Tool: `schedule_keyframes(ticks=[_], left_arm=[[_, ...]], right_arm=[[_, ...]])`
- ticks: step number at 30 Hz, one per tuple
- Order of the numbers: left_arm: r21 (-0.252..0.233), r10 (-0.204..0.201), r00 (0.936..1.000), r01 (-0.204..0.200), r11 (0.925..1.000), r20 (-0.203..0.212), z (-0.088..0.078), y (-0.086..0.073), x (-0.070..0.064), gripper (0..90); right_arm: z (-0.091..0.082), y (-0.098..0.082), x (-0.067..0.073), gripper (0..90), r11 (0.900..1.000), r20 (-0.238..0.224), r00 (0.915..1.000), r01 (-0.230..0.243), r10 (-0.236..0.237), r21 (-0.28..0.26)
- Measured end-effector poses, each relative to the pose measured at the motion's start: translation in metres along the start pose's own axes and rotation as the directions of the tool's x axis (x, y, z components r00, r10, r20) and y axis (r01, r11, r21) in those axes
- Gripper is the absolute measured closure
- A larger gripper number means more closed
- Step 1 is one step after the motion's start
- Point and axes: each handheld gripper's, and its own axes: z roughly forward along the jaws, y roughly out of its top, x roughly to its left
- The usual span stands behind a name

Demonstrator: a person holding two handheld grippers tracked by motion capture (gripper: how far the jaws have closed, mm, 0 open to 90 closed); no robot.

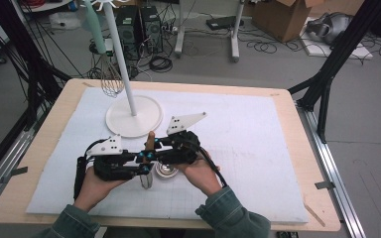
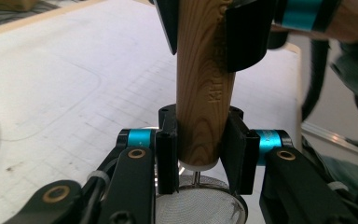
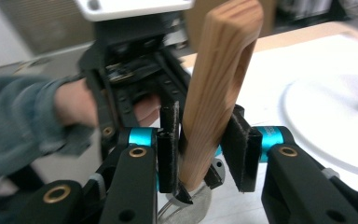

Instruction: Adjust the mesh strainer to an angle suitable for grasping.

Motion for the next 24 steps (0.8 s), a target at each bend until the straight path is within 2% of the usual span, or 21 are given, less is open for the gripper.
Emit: schedule_keyframes(ticks=[1,4,7,9,15,17,19,21,24], left_arm=[[-0.010,-0.005,0.9997,0.005,0.9999,-0.022,0.000,0.000,-0.001,68.9],[-0.047,-0.015,0.9959,0.011,0.9988,-0.090,-0.001,0.001,-0.003,68.8],[-0.062,-0.019,0.9921,0.011,0.9980,-0.124,-0.001,0.002,-0.006,68.9],[-0.073,-0.023,0.9910,0.014,0.9973,-0.132,-0.002,0.002,-0.006,68.8],[-0.083,-0.036,0.9853,0.022,0.9963,-0.167,-0.002,0.000,-0.004,68.8],[-0.087,-0.041,0.9858,0.028,0.9958,-0.163,-0.003,-0.002,-0.003,68.8],[-0.091,-0.048,0.9879,0.035,0.9952,-0.148,-0.006,-0.003,-0.001,68.5],[-0.097,-0.051,0.9883,0.037,0.9946,-0.144,-0.009,-0.005,-0.001,65.5],[-0.088,-0.041,0.9861,0.027,0.9957,-0.161,-0.016,-0.006,0.000,56.7]], right_arm=[[0.001,-0.001,0.002,64.1,1.000,0.033,0.9994,-0.009,0.009,-0.013],[0.003,-0.004,0.006,64.0,0.999,0.094,0.9948,-0.035,0.039,-0.040],[0.007,-0.006,0.008,64.1,0.998,0.131,0.9901,-0.045,0.051,-0.050],[0.009,-0.007,0.008,64.7,0.996,0.133,0.9889,-0.058,0.067,-0.066],[0.015,-0.006,0.005,71.0,0.995,0.119,0.9907,-0.058,0.067,-0.078],[0.017,-0.005,0.004,71.6,0.996,0.119,0.9914,-0.046,0.054,-0.075],[0.018,-0.005,0.002,71.9,0.996,0.098,0.9938,-0.045,0.052,-0.074],[0.018,-0.004,-0.001,72.1,0.997,0.085,0.9952,-0.044,0.049,-0.068],[0.015,-0.003,-0.006,72.1,0.998,0.055,0.9979,-0.032,0.035,-0.060]])
